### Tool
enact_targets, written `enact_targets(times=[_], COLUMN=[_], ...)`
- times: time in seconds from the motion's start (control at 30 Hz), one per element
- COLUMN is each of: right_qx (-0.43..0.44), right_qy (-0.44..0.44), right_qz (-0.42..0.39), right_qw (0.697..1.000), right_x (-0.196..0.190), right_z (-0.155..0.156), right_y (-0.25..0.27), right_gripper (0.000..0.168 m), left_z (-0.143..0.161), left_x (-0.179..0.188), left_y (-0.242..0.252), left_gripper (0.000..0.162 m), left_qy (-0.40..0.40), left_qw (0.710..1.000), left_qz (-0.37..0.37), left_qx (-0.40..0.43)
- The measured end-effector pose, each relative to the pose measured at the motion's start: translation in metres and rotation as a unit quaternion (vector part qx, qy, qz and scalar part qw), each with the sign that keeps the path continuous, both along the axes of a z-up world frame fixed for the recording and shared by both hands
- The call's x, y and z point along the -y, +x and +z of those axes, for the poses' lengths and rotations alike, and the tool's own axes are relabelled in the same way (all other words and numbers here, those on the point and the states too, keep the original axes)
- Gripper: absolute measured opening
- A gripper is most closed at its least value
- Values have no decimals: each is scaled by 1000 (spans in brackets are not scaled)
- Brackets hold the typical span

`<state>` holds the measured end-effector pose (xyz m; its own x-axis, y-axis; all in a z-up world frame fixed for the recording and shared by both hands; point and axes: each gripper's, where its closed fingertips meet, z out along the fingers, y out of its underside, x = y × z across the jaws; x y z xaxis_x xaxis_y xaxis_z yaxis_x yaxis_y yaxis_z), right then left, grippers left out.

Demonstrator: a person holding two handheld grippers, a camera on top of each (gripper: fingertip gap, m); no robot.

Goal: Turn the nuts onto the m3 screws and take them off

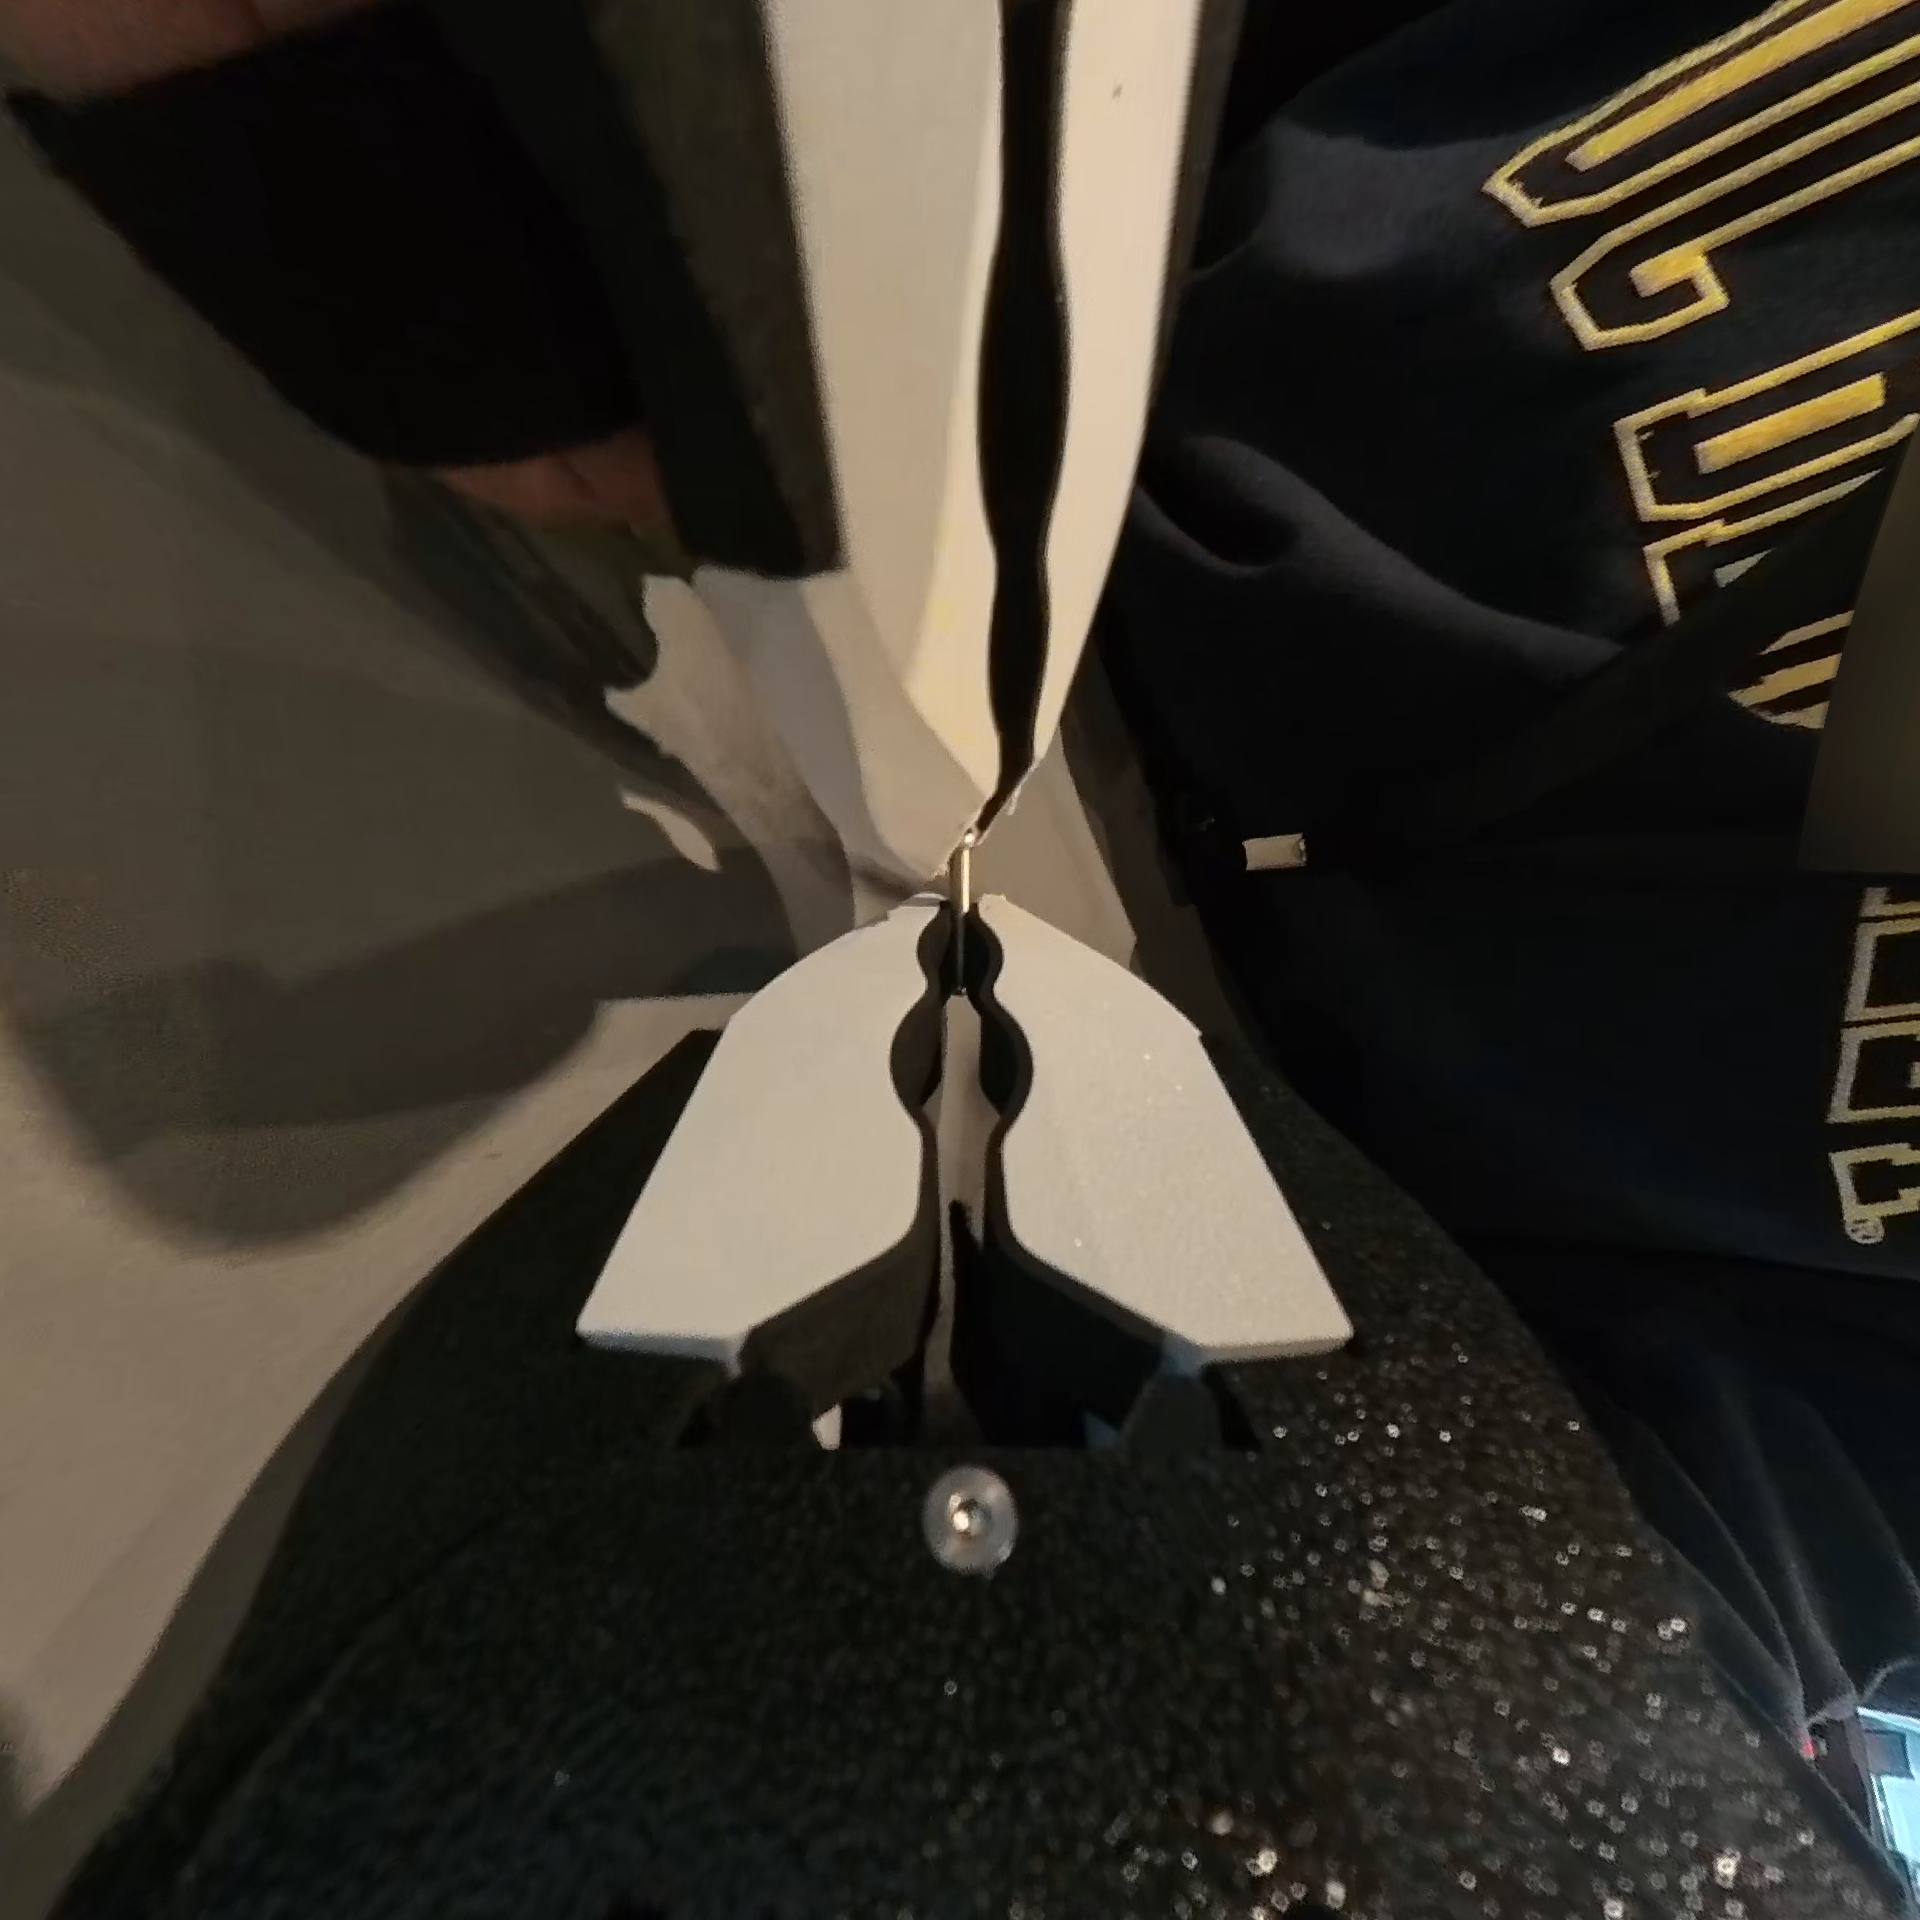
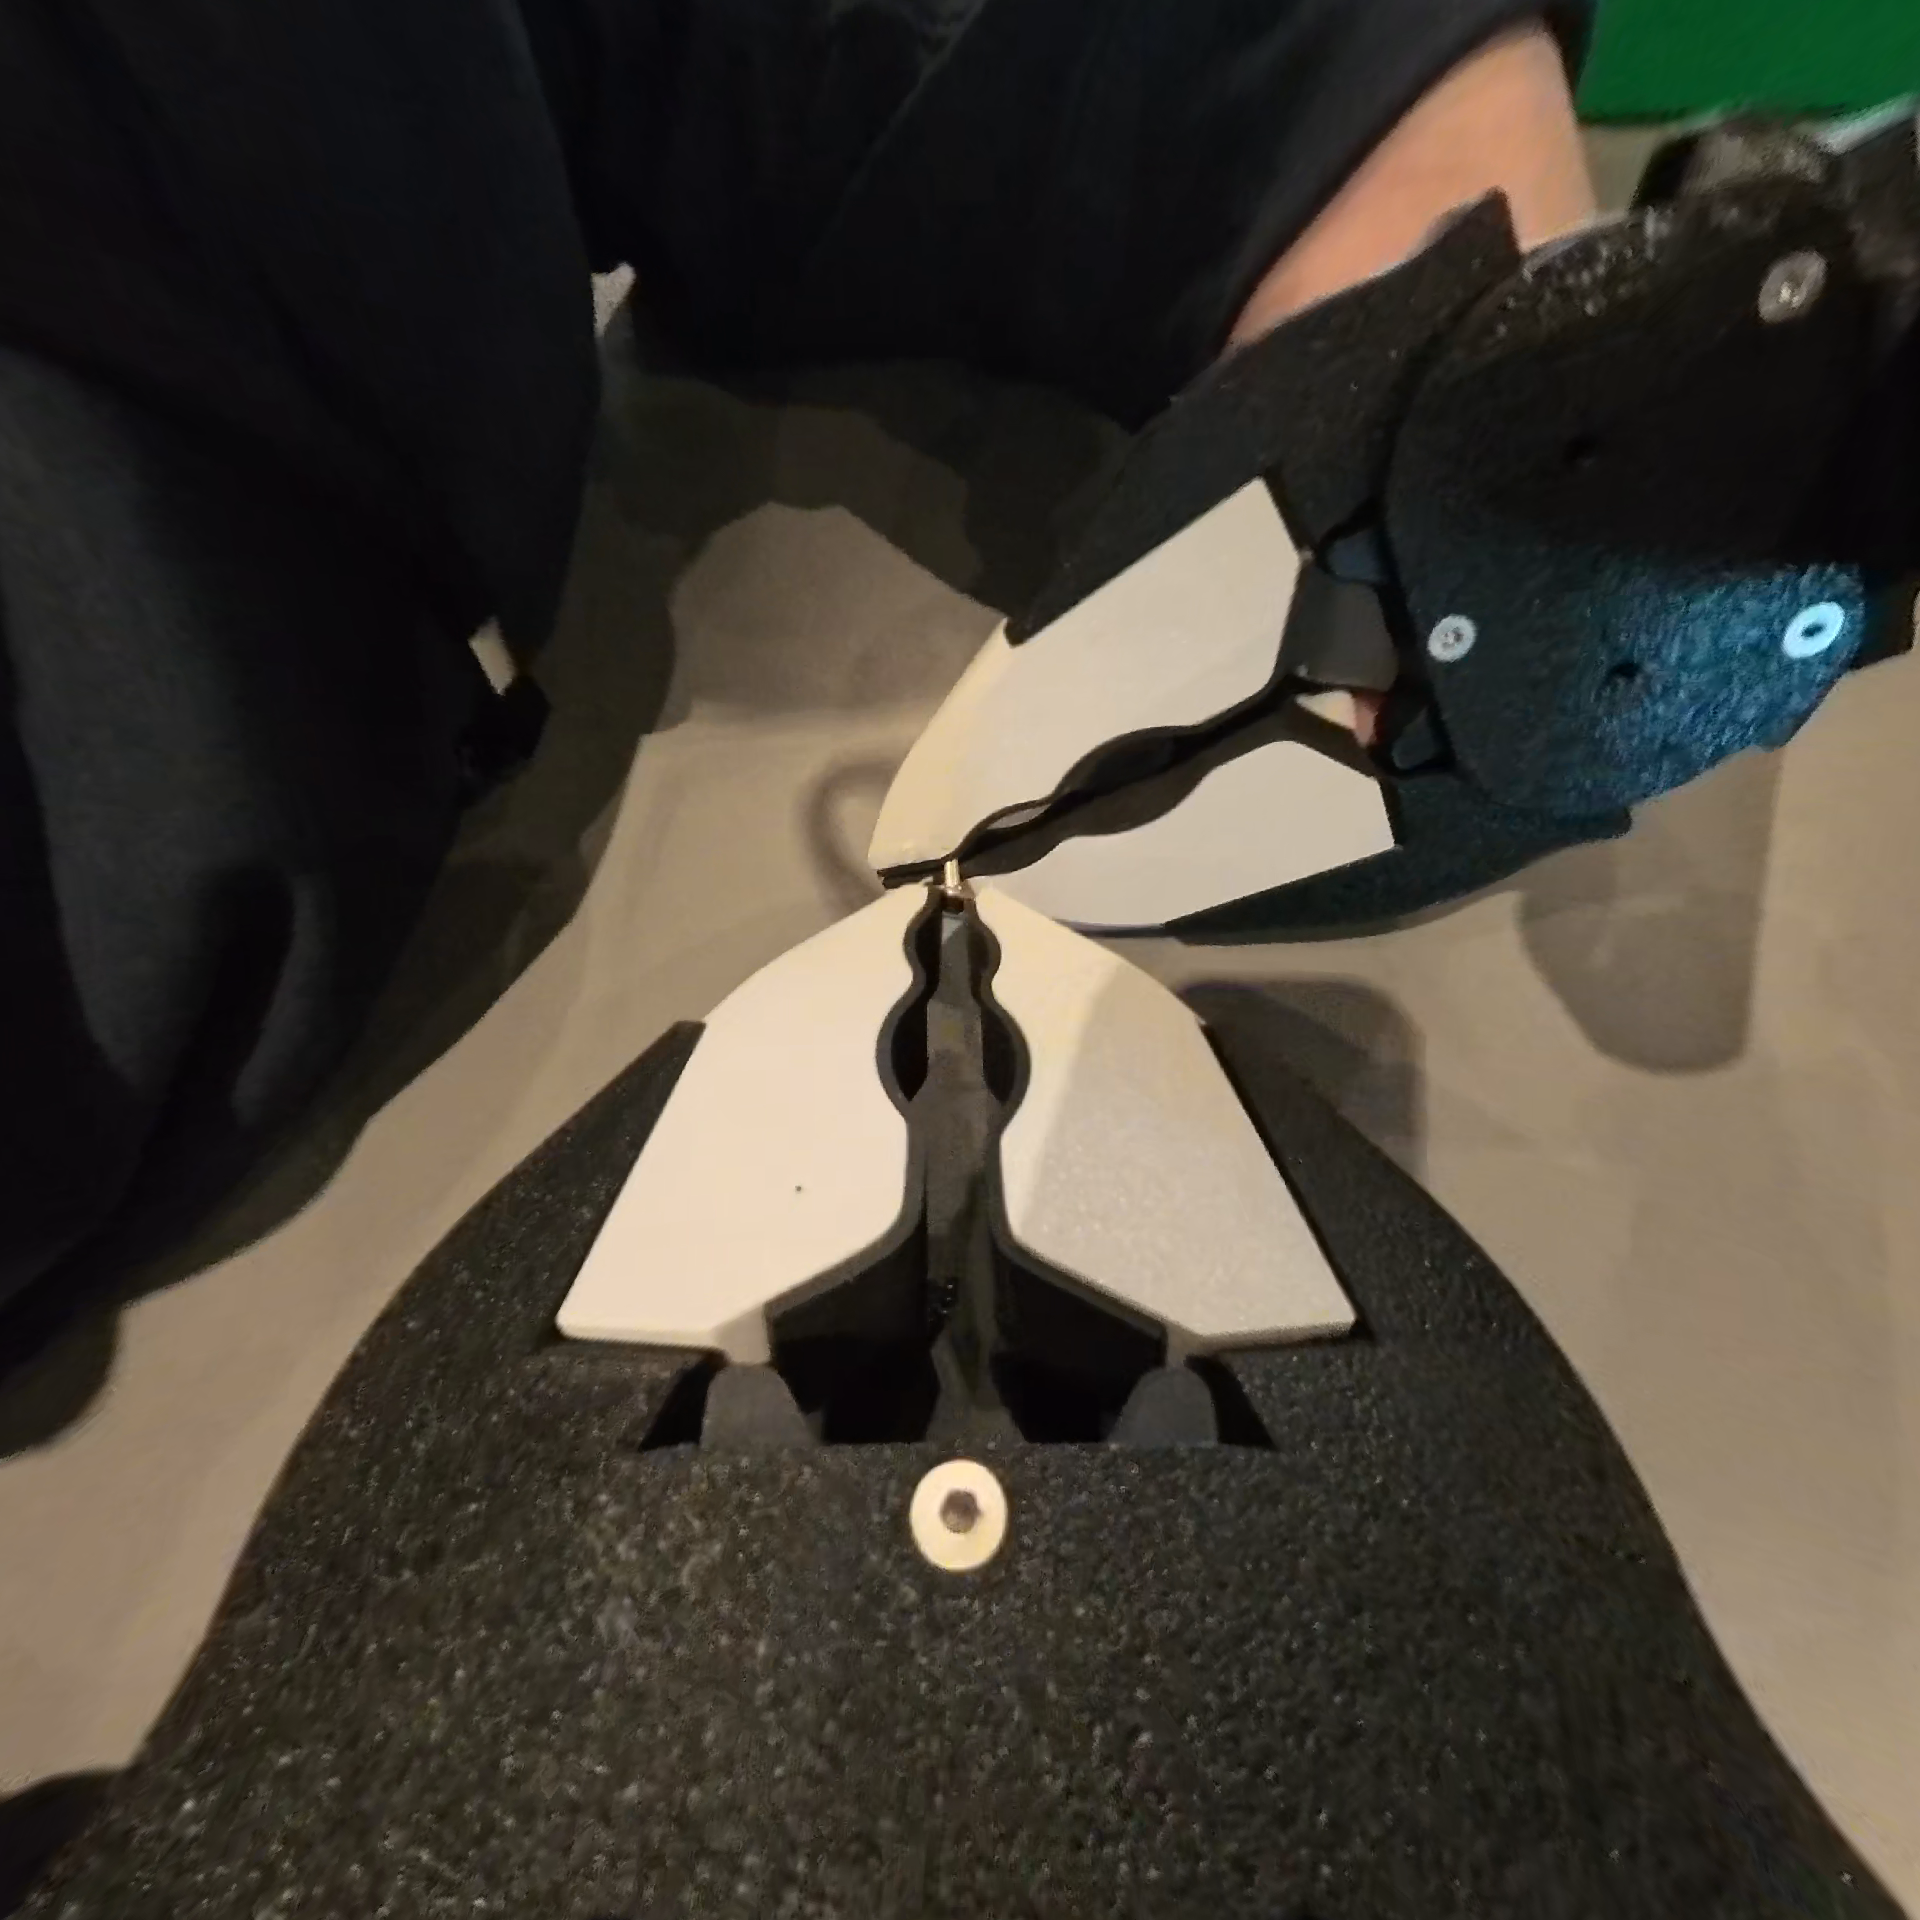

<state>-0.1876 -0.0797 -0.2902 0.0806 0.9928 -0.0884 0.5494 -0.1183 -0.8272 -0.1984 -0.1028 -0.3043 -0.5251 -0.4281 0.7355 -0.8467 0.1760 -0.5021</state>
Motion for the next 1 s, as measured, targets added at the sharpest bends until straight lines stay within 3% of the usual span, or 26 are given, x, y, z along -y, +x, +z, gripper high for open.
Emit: enact_targets(times=[0.27,0.37,0.43,0.53,0.67,0.8,1.0], right_qx=[46,14,0,-10,-85,-117,-58], right_qy=[-78,-198,-250,-200,-61,-5,4], right_qz=[-163,-246,-260,-224,-148,-126,-99], right_qw=[982,949,933,954,984,985,993], right_x=[1,1,2,-3,-4,-3,-1], right_z=[-3,-4,-4,1,17,27,12], right_y=[-2,-6,-6,-1,2,4,3], right_gripper=[4,5,5,6,30,20,11], left_z=[-3,-3,-3,2,1,2,3], left_x=[1,1,1,0,1,1,2], left_y=[-2,-2,-1,3,2,1,0], left_gripper=[0,1,1,1,1,1,1], left_qy=[13,14,13,-12,-8,-11,-16], left_qw=[1000,1000,1000,1000,1000,1000,1000], left_qz=[-7,-6,-2,16,10,7,3], left_qx=[-10,-10,-11,-10,-7,-4,2])
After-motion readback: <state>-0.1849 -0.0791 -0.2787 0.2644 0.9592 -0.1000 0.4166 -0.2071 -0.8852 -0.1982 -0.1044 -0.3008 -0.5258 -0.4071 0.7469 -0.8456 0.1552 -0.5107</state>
